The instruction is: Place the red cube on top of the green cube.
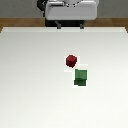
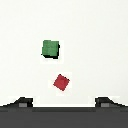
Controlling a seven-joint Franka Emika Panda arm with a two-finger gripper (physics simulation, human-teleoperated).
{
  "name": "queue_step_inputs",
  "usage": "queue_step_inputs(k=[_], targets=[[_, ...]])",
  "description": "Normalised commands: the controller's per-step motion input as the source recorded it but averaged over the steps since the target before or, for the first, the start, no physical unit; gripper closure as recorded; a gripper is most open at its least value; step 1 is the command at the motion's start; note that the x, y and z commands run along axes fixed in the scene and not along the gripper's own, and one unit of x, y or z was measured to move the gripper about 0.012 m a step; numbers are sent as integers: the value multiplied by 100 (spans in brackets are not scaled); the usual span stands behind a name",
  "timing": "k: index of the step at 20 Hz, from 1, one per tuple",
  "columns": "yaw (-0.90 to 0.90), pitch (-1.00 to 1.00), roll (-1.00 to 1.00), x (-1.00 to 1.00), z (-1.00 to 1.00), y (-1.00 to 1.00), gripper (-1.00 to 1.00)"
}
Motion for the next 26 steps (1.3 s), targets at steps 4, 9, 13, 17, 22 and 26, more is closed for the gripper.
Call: queue_step_inputs(k=[4, 9, 13, 17, 22, 26], targets=[[0, 0, 0, 0, -25, 0, -100], [0, 0, 0, 0, -40, 0, -100], [0, 0, 0, 0, -100, 0, -100], [0, 0, 0, 0, -100, 0, -100], [0, 0, 0, 0, -40, 20, -100], [0, 0, 0, 25, 0, 0, -100]])
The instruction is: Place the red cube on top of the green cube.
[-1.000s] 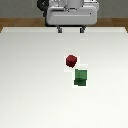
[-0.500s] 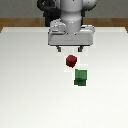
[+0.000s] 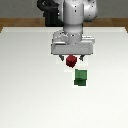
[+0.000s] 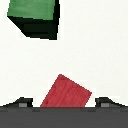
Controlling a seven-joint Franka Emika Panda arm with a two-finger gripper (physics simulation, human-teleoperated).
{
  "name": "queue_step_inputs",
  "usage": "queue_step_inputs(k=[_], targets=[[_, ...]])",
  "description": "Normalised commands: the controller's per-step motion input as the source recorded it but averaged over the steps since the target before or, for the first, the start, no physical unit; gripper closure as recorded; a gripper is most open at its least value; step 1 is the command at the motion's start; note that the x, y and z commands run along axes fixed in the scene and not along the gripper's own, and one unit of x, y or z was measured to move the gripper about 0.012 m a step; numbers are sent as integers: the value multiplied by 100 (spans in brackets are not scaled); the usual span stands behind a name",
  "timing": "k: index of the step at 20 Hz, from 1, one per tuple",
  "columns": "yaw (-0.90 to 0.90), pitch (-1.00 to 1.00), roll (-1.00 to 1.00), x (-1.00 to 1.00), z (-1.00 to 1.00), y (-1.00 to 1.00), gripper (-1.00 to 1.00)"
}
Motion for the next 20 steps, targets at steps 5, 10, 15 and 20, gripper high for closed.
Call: queue_step_inputs(k=[5, 10, 15, 20], targets=[[0, 0, 0, 20, 0, 0, -100], [0, 0, 0, 0, 0, 0, 100], [0, 0, 0, 0, 0, 0, 100], [0, 0, 0, 0, 20, 0, 100]])
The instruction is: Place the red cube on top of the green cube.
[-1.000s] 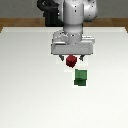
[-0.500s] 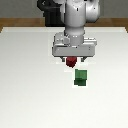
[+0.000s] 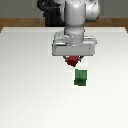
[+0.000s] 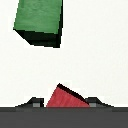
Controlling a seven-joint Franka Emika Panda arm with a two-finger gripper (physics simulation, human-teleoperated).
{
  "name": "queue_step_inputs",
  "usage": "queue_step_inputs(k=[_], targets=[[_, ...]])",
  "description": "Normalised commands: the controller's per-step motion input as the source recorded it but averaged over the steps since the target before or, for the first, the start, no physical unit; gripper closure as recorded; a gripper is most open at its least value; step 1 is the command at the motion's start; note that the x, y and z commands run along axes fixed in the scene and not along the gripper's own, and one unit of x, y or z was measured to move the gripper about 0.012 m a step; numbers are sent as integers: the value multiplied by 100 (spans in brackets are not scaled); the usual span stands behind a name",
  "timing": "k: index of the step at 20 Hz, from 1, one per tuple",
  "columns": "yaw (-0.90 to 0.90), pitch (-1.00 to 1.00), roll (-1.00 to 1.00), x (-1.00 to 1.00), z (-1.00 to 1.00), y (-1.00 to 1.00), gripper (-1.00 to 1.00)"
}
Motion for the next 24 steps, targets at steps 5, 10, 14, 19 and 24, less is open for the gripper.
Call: queue_step_inputs(k=[5, 10, 14, 19, 24], targets=[[0, 0, 0, 0, 60, 0, 100], [0, 0, 0, 20, 80, 0, 100], [0, 0, 0, 50, 0, 0, 100], [0, 0, 0, 100, 0, 0, 100], [0, 0, 0, 20, 0, 20, 100]])
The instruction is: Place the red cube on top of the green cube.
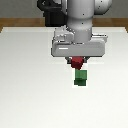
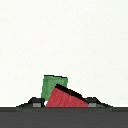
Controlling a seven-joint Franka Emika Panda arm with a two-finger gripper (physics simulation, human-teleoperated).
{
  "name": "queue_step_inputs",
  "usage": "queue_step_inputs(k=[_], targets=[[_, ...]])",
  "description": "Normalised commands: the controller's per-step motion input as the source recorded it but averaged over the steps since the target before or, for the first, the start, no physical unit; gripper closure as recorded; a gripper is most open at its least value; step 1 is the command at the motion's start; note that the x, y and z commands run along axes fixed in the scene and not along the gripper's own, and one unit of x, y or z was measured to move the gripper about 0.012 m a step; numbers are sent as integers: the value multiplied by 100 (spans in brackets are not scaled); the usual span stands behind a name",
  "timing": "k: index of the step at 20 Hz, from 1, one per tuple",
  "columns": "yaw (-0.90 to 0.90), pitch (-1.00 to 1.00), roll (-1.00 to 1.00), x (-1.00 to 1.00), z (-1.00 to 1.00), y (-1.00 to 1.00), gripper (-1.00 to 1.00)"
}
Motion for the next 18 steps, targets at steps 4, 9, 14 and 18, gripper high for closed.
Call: queue_step_inputs(k=[4, 9, 14, 18], targets=[[0, 0, 0, 0, 0, 0, 100], [0, 0, 0, 0, -20, 20, 100], [0, 0, 0, 0, -60, 0, 100], [0, 0, 0, 0, 0, 0, -100]])
